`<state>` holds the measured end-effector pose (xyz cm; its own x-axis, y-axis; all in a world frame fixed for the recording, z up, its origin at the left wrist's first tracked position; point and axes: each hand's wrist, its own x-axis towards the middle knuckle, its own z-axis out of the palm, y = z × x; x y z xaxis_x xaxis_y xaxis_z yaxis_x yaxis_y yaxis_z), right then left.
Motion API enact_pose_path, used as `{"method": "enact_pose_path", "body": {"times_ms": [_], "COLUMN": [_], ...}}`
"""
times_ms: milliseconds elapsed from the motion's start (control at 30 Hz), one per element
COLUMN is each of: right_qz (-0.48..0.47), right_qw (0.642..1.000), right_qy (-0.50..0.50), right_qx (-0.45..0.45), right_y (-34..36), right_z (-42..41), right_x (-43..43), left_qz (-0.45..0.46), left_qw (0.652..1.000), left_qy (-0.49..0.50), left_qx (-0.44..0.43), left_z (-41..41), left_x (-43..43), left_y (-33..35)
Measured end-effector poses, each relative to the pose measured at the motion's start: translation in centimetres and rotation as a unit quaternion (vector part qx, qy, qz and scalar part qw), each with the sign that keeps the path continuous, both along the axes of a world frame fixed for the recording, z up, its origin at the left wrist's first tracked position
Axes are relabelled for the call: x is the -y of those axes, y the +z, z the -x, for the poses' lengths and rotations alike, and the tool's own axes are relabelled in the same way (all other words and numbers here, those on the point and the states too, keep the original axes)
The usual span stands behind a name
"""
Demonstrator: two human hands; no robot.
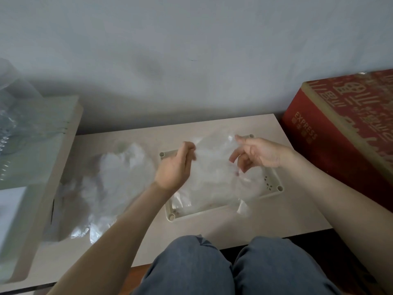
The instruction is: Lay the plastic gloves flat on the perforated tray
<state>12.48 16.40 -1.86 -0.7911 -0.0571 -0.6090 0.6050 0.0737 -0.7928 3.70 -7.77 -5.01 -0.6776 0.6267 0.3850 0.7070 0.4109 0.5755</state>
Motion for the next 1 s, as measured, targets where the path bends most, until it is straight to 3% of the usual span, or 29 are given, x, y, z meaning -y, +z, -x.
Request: {"method": "enact_pose_path", "body": {"times_ms": [100,167,300,367,500,600,667,733,1000], "right_qz": [0.062,0.082,0.058,0.078,0.008,0.095,0.126,0.116,0.007], "right_qw": [0.998,0.996,0.974,0.981,0.996,0.986,0.989,0.992,0.998], "right_qy": [-0.002,-0.038,-0.214,-0.167,-0.090,-0.133,-0.077,-0.010,-0.006], "right_qx": [0.029,0.018,-0.052,-0.064,-0.025,-0.026,-0.022,-0.057,-0.061], "right_y": [0.1,0.7,0.8,0.8,1.0,-0.1,0.6,1.4,1.5], "right_z": [0.4,0.1,-0.7,-0.5,-0.2,-0.8,-0.9,-0.9,-0.1], "right_x": [0.8,1.7,2.2,2.3,1.6,0.6,0.9,1.3,0.5], "left_qz": [-0.010,-0.042,-0.089,-0.099,-0.056,-0.006,0.023,0.043,0.107], "left_qw": [0.998,0.996,0.985,0.981,0.982,0.984,0.985,0.985,0.976], "left_qy": [-0.052,-0.074,-0.115,-0.104,-0.057,-0.046,-0.039,-0.031,-0.016], "left_qx": [-0.020,0.016,0.087,0.128,0.172,0.170,0.168,0.167,0.187], "left_z": [-0.5,-0.8,-1.0,-0.9,-0.7,-0.7,-0.5,-0.2,0.2], "left_x": [-1.0,-1.8,-3.0,-3.3,-3.4,-3.1,-2.9,-2.7,-1.8], "left_y": [1.8,3.2,4.9,5.3,5.4,5.4,5.2,4.8,3.7]}}
